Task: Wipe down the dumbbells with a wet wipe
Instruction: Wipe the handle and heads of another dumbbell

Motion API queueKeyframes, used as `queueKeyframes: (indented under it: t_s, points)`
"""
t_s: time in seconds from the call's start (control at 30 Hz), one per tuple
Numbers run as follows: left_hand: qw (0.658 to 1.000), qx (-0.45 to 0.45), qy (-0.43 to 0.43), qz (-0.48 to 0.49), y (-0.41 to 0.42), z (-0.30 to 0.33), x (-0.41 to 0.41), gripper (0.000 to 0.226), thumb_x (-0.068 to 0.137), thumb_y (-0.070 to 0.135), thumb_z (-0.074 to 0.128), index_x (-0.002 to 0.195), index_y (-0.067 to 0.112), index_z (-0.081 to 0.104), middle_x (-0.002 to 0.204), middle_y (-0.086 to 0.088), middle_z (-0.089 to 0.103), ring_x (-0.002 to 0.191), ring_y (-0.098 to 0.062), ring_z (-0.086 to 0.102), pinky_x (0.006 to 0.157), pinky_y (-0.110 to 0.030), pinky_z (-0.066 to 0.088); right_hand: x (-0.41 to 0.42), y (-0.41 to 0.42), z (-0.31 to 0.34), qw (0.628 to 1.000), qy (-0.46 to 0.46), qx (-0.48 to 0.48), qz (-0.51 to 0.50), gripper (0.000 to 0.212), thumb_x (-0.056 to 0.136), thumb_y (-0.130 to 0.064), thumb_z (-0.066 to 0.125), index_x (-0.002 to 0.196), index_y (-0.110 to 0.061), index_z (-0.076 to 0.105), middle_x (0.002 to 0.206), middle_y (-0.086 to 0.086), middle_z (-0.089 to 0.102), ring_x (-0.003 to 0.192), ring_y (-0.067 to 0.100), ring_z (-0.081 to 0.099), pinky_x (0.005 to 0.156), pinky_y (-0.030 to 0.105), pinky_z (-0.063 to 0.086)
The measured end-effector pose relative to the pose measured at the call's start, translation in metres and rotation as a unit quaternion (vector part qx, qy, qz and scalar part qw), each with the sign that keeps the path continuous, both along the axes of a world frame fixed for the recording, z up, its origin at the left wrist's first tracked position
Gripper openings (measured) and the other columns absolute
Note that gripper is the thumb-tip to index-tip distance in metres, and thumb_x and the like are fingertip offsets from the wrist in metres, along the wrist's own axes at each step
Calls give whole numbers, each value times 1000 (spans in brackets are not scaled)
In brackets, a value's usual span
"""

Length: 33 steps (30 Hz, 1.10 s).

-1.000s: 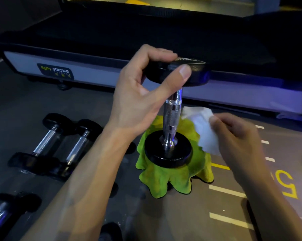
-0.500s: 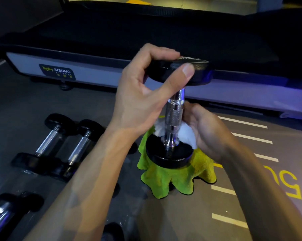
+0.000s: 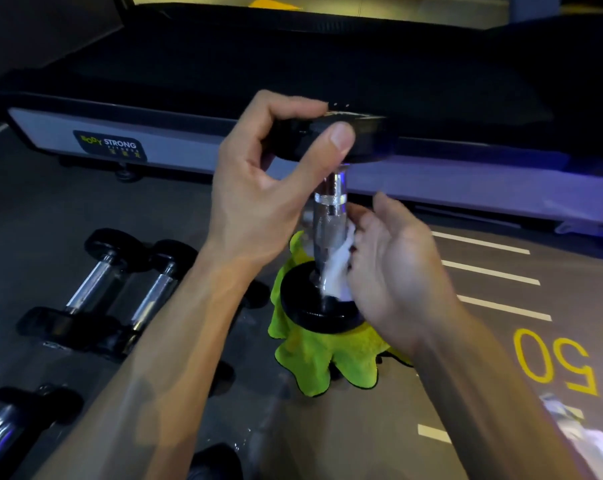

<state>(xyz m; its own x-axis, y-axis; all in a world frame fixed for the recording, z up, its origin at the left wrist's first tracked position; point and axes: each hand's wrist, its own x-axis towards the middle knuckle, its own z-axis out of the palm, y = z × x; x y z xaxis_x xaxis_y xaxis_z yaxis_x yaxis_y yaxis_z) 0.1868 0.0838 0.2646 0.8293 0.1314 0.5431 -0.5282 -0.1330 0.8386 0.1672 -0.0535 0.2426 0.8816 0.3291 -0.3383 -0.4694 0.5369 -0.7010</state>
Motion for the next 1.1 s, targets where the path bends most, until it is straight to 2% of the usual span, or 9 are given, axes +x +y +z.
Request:
queueKeyframes:
  t_s: [0.07,0.2,0.3,0.4,0.6,0.7,0.87,1.0,1.1]
  points:
    - [1000,-14,5,13,3,-1,2,23,96,29,74,111,14,66,103,4,70,95,-7,66,88,-27,50,-13,-10,1,999,-19,24,-39,51,103,-21,41,148,3,48,140,21,64,127,26,62,121,46,36]
    - [1000,-23,9,19,5,-1,3,21,96,30,73,109,16,66,99,7,70,92,-4,65,86,-24,49,-22,-22,-9,984,-127,-121,-18,59,93,16,39,149,-3,48,138,11,67,122,17,69,107,31,53]
    - [1000,-16,4,9,3,-2,1,23,96,29,74,110,13,66,98,8,69,91,-6,65,87,-26,49,-18,-18,-29,896,-270,-353,-1,31,97,-12,65,129,-10,64,118,5,77,112,16,73,103,37,56]
    - [1000,-11,5,0,-2,-1,1,20,95,29,75,109,17,66,102,4,69,96,-10,66,89,-30,50,-16,-10,-39,831,-308,-463,1,37,92,-51,58,107,-18,61,100,9,75,98,31,71,91,60,54]
    - [1000,-10,4,-12,-2,-1,3,22,95,28,75,110,16,66,106,1,70,100,-11,67,91,-31,52,16,-23,-23,967,-87,-230,71,49,92,-39,46,111,-1,71,115,27,73,117,44,65,114,55,41]
    - [1000,-5,3,-19,-3,1,1,25,93,31,74,111,17,66,114,2,70,108,-15,68,96,-35,54,25,-11,-13,987,-34,-116,109,64,100,-43,21,109,4,63,91,28,65,84,42,59,92,54,43]
    - [1000,1,-10,-23,-2,0,3,26,95,27,73,115,13,65,115,1,68,106,-12,67,93,-30,52,22,21,-2,998,42,-56,-1,39,96,-39,33,82,-9,54,67,13,54,53,28,42,56,34,29]
    - [1000,-5,-11,-14,-4,-1,2,25,95,26,74,114,13,65,115,0,69,107,-12,67,95,-31,52,3,19,-1,996,1,38,-78,47,100,-35,28,106,-3,62,90,20,66,76,33,56,70,37,46]
    - [1000,-6,-6,-8,-6,0,2,23,95,25,75,113,14,66,114,0,70,107,-13,68,94,-31,52,-12,4,-7,990,-73,65,-103,47,99,-19,32,131,0,61,125,17,71,117,25,66,114,41,45]
